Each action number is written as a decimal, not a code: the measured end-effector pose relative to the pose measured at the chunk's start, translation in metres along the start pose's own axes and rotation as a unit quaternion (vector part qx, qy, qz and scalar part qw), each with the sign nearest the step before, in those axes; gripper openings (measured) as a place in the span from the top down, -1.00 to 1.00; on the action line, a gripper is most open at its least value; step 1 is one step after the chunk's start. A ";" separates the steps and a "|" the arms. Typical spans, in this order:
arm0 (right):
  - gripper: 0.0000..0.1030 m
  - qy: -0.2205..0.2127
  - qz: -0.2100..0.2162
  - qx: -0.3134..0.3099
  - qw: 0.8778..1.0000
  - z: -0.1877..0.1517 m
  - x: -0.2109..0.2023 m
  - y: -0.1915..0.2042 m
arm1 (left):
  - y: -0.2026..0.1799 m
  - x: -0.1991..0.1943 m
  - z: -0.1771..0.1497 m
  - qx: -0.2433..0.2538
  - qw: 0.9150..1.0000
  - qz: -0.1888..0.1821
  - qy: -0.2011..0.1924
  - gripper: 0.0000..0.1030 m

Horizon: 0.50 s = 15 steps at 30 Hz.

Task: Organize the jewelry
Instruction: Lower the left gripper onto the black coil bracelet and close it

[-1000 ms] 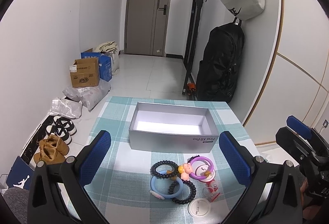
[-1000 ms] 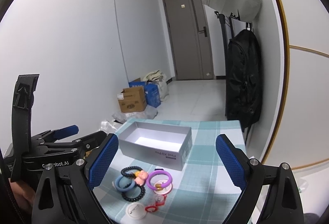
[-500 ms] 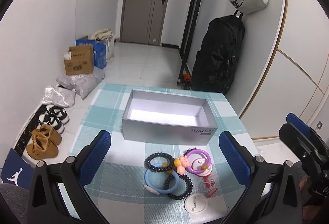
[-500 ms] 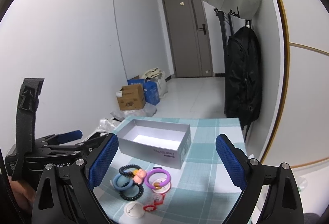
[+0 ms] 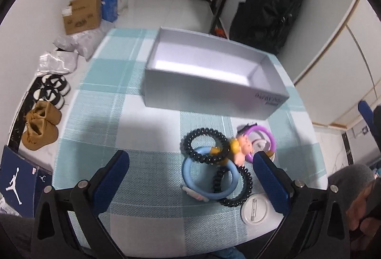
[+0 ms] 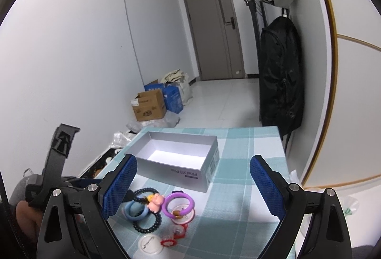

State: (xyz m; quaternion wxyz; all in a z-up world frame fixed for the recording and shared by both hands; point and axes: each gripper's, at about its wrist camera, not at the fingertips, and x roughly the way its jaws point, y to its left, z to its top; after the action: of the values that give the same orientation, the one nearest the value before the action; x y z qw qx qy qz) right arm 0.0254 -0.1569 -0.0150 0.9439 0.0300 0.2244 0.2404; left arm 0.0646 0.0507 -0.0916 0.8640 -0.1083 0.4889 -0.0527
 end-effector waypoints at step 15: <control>-0.87 0.020 0.011 0.049 0.999 0.001 0.024 -0.022 | -0.010 0.029 0.009 0.096 0.994 0.005 0.055 -0.67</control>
State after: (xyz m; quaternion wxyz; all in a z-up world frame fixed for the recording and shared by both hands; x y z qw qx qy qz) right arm 0.0551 -0.1651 -0.0274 0.9339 0.0743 0.2543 0.2401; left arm 0.0875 0.0361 -0.1086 0.8424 -0.0196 0.5290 -0.1009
